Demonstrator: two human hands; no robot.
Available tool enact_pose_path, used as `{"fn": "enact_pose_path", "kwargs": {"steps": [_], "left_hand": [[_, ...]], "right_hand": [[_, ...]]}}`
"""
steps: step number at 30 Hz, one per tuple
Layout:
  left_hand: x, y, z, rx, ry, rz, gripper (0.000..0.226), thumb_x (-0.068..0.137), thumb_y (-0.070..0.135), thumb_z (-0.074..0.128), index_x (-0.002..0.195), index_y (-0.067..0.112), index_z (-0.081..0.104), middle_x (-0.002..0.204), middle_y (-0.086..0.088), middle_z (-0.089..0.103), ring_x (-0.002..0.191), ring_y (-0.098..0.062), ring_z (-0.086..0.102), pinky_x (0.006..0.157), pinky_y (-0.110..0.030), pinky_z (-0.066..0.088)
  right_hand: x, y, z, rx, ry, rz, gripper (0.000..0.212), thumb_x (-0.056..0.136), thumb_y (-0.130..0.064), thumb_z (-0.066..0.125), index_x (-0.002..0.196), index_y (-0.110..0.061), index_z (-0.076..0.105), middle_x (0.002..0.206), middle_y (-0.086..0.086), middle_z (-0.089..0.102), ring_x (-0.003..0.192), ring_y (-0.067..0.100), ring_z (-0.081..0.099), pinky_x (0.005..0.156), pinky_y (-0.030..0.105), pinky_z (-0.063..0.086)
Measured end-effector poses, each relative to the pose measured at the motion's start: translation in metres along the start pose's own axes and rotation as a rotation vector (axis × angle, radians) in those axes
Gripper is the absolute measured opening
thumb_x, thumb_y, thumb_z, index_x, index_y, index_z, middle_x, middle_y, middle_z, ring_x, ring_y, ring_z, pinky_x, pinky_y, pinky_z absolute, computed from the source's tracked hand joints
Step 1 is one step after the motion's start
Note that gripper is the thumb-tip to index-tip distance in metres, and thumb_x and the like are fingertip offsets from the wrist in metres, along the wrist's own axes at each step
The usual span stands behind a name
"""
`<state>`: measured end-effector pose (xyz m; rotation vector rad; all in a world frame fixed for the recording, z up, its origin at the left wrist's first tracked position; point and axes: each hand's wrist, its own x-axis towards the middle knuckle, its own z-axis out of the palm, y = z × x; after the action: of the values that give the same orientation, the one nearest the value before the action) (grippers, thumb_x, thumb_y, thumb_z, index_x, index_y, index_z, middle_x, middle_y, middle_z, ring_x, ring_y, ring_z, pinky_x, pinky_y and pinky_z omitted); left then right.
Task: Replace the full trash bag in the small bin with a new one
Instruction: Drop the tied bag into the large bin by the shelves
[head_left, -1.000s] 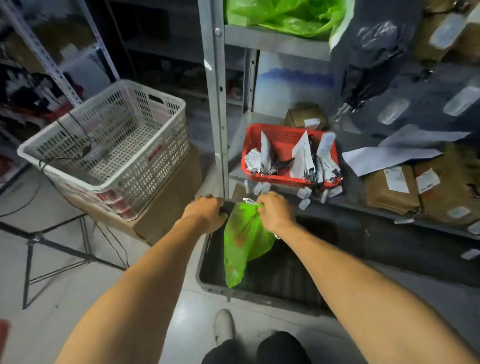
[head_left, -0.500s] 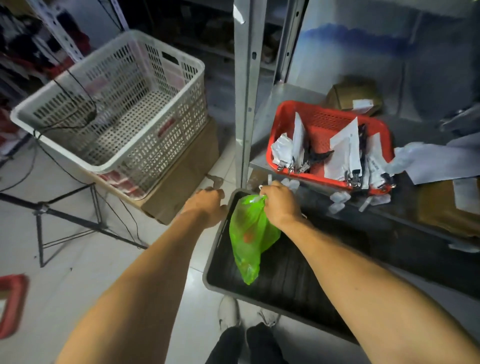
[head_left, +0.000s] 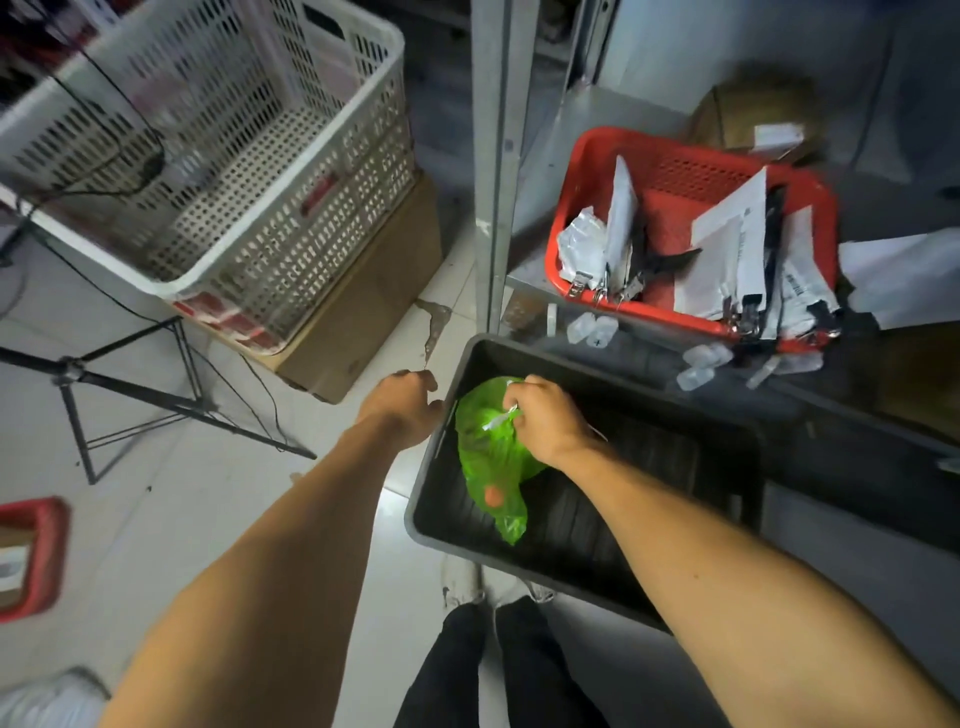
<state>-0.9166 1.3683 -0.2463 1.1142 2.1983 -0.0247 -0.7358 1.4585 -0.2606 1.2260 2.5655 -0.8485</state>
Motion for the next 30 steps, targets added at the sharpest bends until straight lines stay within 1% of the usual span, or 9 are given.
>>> {"fn": "enact_pose_path", "kwargs": {"steps": [2, 5, 9, 12, 16, 19, 23, 25, 30], "left_hand": [[0.000, 0.005, -0.003, 0.002, 0.000, 0.020, 0.040, 0.089, 0.037, 0.053, 0.126, 0.023, 0.058, 0.130, -0.007, 0.060, 0.119, -0.029, 0.055, 0.094, -0.036, 0.047], [0.000, 0.018, -0.012, 0.022, 0.005, 0.070, 0.039, 0.089, 0.037, 0.054, 0.125, 0.023, 0.058, 0.129, -0.008, 0.060, 0.117, -0.030, 0.056, 0.094, -0.037, 0.047], [-0.005, 0.040, -0.031, 0.061, 0.011, 0.140, 0.036, 0.090, 0.033, 0.052, 0.123, 0.019, 0.059, 0.125, -0.012, 0.062, 0.113, -0.032, 0.058, 0.091, -0.039, 0.050], [-0.014, 0.056, -0.049, 0.072, 0.024, 0.184, 0.036, 0.090, 0.031, 0.052, 0.121, 0.015, 0.059, 0.125, -0.015, 0.061, 0.115, -0.035, 0.056, 0.093, -0.041, 0.049], [-0.028, 0.075, -0.072, 0.076, 0.081, 0.238, 0.036, 0.089, 0.030, 0.052, 0.121, 0.014, 0.060, 0.125, -0.015, 0.062, 0.116, -0.036, 0.057, 0.095, -0.041, 0.049], [-0.039, 0.088, -0.088, 0.104, 0.110, 0.275, 0.037, 0.090, 0.029, 0.054, 0.124, 0.016, 0.059, 0.127, -0.015, 0.061, 0.117, -0.035, 0.057, 0.096, -0.040, 0.049], [-0.051, 0.101, -0.107, 0.168, 0.120, 0.326, 0.041, 0.088, 0.035, 0.056, 0.126, 0.018, 0.057, 0.130, -0.012, 0.059, 0.119, -0.034, 0.054, 0.098, -0.039, 0.047], [-0.058, 0.107, -0.117, 0.210, 0.133, 0.355, 0.044, 0.086, 0.038, 0.057, 0.126, 0.019, 0.056, 0.131, -0.012, 0.058, 0.119, -0.033, 0.054, 0.097, -0.038, 0.047], [-0.083, 0.131, -0.151, 0.239, 0.174, 0.454, 0.043, 0.083, 0.041, 0.059, 0.123, 0.027, 0.059, 0.124, -0.009, 0.060, 0.113, -0.033, 0.059, 0.095, -0.041, 0.051]], "right_hand": [[-0.003, 0.000, -0.001, 0.025, -0.017, 0.010, 0.026, 0.081, -0.002, 0.065, 0.100, -0.018, 0.071, 0.109, 0.005, 0.066, 0.102, 0.026, 0.064, 0.090, 0.032, 0.050], [-0.011, -0.003, -0.005, 0.072, -0.041, 0.034, 0.027, 0.079, -0.001, 0.066, 0.097, -0.019, 0.073, 0.106, 0.003, 0.070, 0.099, 0.023, 0.065, 0.089, 0.033, 0.053], [-0.022, -0.009, -0.021, 0.128, -0.013, 0.040, 0.024, 0.078, -0.005, 0.067, 0.096, -0.019, 0.074, 0.104, 0.004, 0.070, 0.093, 0.023, 0.067, 0.086, 0.034, 0.055], [-0.032, -0.014, -0.044, 0.110, 0.021, 0.025, 0.020, 0.078, -0.008, 0.067, 0.095, -0.018, 0.072, 0.103, 0.005, 0.069, 0.093, 0.024, 0.067, 0.085, 0.034, 0.055], [-0.047, -0.015, -0.074, 0.082, 0.066, 0.054, 0.017, 0.079, -0.013, 0.066, 0.094, -0.019, 0.072, 0.103, 0.004, 0.070, 0.096, 0.024, 0.066, 0.084, 0.034, 0.055], [-0.059, -0.016, -0.096, 0.062, 0.089, 0.095, 0.027, 0.081, -0.022, 0.067, 0.108, -0.024, 0.068, 0.115, 0.004, 0.066, 0.107, 0.025, 0.063, 0.091, 0.036, 0.053], [-0.078, -0.020, -0.125, -0.039, 0.144, 0.105, 0.050, 0.084, -0.034, 0.062, 0.133, -0.027, 0.054, 0.138, 0.001, 0.053, 0.127, 0.025, 0.049, 0.105, 0.036, 0.043], [-0.088, -0.023, -0.141, -0.084, 0.191, 0.122, 0.055, 0.085, -0.036, 0.060, 0.138, -0.029, 0.048, 0.139, -0.001, 0.049, 0.129, 0.025, 0.046, 0.104, 0.037, 0.043], [-0.119, -0.031, -0.183, -0.153, 0.327, 0.163, 0.058, 0.088, -0.033, 0.057, 0.143, -0.026, 0.041, 0.143, 0.003, 0.043, 0.131, 0.028, 0.041, 0.107, 0.038, 0.040]]}}
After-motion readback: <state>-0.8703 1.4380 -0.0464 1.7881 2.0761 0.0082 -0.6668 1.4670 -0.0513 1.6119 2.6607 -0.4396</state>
